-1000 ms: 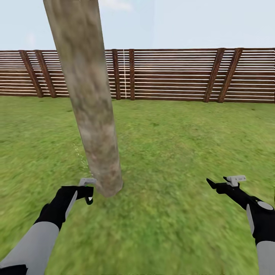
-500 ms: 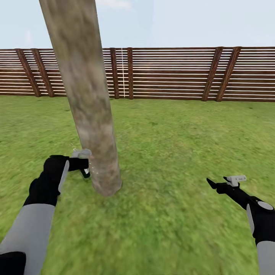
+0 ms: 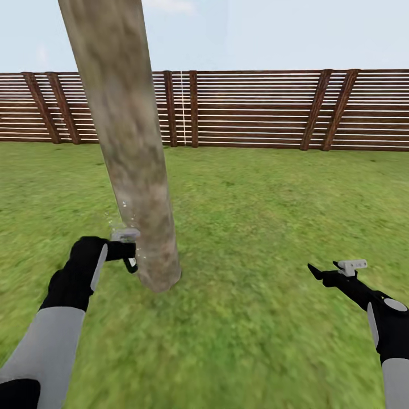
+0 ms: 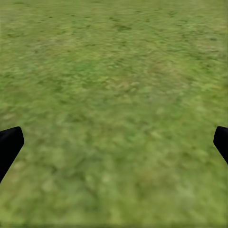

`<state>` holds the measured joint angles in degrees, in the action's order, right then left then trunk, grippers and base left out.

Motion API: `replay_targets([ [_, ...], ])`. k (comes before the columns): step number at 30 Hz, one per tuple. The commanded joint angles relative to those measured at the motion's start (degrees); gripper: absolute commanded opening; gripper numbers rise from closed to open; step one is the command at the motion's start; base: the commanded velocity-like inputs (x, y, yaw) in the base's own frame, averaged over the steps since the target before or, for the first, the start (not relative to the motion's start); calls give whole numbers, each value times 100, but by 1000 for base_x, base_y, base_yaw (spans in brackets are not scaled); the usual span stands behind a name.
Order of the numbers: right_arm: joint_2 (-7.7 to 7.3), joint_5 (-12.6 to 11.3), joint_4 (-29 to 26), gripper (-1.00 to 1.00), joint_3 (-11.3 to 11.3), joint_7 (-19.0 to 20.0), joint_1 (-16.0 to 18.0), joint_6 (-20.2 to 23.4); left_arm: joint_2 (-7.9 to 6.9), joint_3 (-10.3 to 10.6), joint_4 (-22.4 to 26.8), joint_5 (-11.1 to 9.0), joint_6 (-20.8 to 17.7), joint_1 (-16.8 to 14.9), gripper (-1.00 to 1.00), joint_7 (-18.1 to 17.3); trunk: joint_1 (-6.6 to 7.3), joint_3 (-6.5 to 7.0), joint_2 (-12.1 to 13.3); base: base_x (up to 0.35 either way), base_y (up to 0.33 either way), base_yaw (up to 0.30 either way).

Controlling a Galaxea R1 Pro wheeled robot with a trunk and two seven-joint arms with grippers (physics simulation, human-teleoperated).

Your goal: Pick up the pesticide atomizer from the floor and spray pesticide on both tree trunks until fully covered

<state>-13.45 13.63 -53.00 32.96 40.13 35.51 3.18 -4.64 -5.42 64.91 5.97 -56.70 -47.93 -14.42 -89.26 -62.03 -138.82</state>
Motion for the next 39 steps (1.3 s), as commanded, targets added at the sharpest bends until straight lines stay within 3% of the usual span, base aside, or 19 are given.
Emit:
replay_targets([
  [1, 0, 0, 0, 100, 0, -1, 0, 2, 5, -2, -254, 9, 161, 115, -100, 1, 1, 1, -1, 0, 0, 0],
  [6, 0, 0, 1, 100, 0, 1, 0, 0, 16, -36, -2169, 9, 1746, 195, -100, 86, 1, 1, -1, 0, 0, 0],
  [10, 0, 0, 0, 100, 0, 1, 0, 1, 21, -56, -2967, 33, 2435, 199, -100, 166, 1, 1, -1, 0, 0, 0],
  [14, 0, 0, 0, 100, 0, 3, 0, -1, 28, -56, -3475, 3, 3073, 199, -100, 648, 1, 1, -1, 0, 0, 0],
  [20, 0, 0, 0, 100, 0, 3, 0, 4, 185, -49, -3538, 3, 3155, 203, -100, 703, 1, 1, -1, -54, -114, 127],
  [28, 0, 0, -23, 100, 0, 3, 0, 6, 198, -55, -3537, 1, 3148, 202, -100, 712, 1, 1, -1, -46, -260, 44],
  [39, 0, 0, -35, 100, 0, 2, 0, 7, 194, -58, -3530, -105, 3148, 198, -100, 713, 1, 1, -1, 130, -266, 212],
])
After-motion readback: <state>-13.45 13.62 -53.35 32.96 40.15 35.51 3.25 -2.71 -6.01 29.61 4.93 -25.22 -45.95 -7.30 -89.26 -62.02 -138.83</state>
